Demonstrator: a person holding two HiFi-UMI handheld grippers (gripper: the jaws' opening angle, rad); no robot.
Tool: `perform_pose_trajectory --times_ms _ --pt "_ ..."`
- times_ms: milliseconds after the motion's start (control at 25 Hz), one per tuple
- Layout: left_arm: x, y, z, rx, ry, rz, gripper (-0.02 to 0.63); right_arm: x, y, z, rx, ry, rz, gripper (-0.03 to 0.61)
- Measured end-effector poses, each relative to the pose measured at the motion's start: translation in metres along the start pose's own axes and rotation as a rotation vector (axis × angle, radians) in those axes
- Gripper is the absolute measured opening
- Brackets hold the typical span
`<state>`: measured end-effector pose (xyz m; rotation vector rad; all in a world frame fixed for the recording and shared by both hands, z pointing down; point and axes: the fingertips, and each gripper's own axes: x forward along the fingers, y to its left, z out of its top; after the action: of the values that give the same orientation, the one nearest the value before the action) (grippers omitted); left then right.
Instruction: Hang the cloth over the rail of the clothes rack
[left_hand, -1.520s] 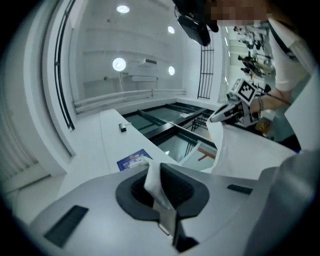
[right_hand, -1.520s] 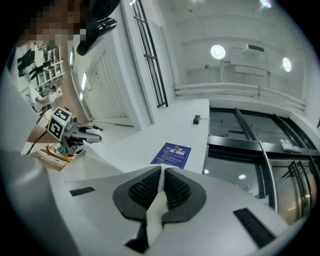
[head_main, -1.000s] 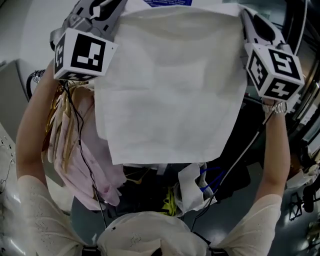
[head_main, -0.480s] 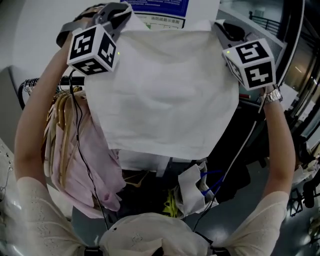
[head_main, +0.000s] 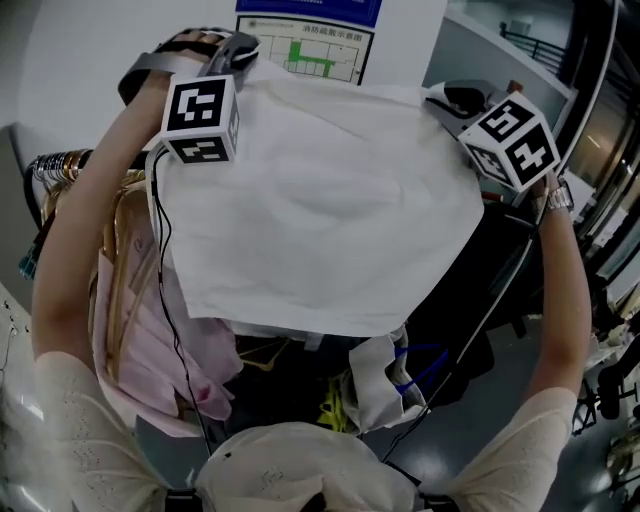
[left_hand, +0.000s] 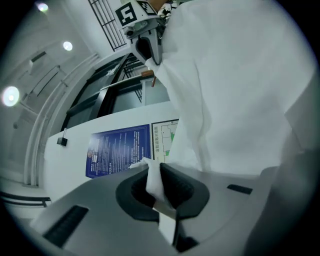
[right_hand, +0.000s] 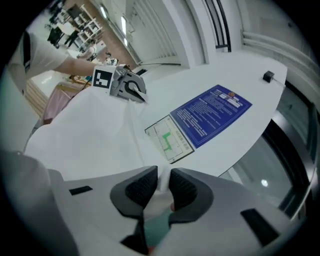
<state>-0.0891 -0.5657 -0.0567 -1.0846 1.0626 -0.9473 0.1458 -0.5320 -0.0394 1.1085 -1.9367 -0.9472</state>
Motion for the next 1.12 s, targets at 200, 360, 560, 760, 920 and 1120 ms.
perform_pose_trajectory --times_ms 200,360,560,760,920,1120 --pt "0.005 -0.004 0.003 -0.018 -0.006 -0.027 0.017 0.001 0.002 -0.030 0.142 -0.013 0.110 0.078" --pt "0.006 -0.007 0.008 -0.046 -0.020 -0.047 0.017 -0.010 -0.005 -0.036 0.259 -0.095 0.161 0.086" --pt "0.007 -0.015 0.017 -0.105 -0.036 -0.102 0.017 -0.024 -0.016 -0.041 0.343 -0.167 0.192 0.091" --pt "0.005 -0.013 0.024 -0.135 -0.051 -0.094 0.017 -0.041 -0.027 -0.056 0.386 -0.198 0.213 0.100" --pt "0.007 -0.020 0.011 -0.136 -0.009 -0.119 0.017 -0.043 -0.038 -0.080 0.314 -0.115 0.117 0.103" --pt "0.002 -0.013 0.029 -0.104 -0.047 -0.102 0.017 -0.035 -0.004 -0.002 0.093 -0.183 0.115 0.103"
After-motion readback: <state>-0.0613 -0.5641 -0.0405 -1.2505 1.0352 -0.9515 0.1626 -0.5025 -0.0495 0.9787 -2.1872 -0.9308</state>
